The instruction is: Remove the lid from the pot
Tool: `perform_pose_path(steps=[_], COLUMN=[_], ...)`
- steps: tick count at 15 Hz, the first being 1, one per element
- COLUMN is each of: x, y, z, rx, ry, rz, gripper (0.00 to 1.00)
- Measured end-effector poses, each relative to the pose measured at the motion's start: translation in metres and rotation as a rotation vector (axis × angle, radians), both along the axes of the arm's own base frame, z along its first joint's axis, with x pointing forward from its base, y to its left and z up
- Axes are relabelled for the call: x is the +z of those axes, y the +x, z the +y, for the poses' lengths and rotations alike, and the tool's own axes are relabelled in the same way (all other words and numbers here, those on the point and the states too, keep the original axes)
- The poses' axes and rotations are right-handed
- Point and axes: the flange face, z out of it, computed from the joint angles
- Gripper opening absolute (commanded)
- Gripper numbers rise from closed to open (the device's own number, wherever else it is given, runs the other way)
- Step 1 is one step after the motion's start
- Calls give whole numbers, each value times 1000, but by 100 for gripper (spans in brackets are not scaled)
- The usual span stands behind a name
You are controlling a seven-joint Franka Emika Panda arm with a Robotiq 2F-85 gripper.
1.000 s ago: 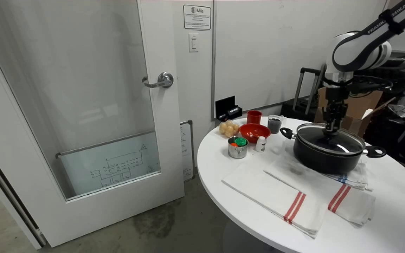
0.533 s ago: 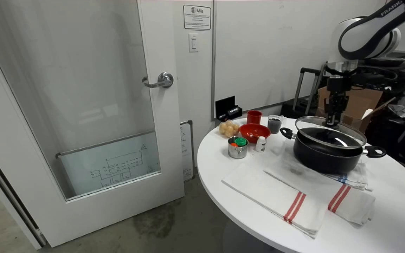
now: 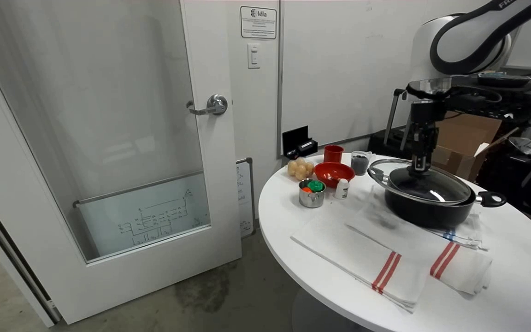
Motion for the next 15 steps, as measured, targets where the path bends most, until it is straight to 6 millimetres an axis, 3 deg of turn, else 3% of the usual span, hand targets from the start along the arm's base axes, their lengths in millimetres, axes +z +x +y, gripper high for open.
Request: perform_pose_path(steps=[4, 7, 10, 15], x=[-10, -27, -53, -100], y=[3, 8, 18, 35], z=[67, 103, 120, 122], rx=[128, 205, 245, 246], ry=[-7, -28, -46, -50], rz=[62, 107, 134, 152], gripper=[25, 25, 25, 25])
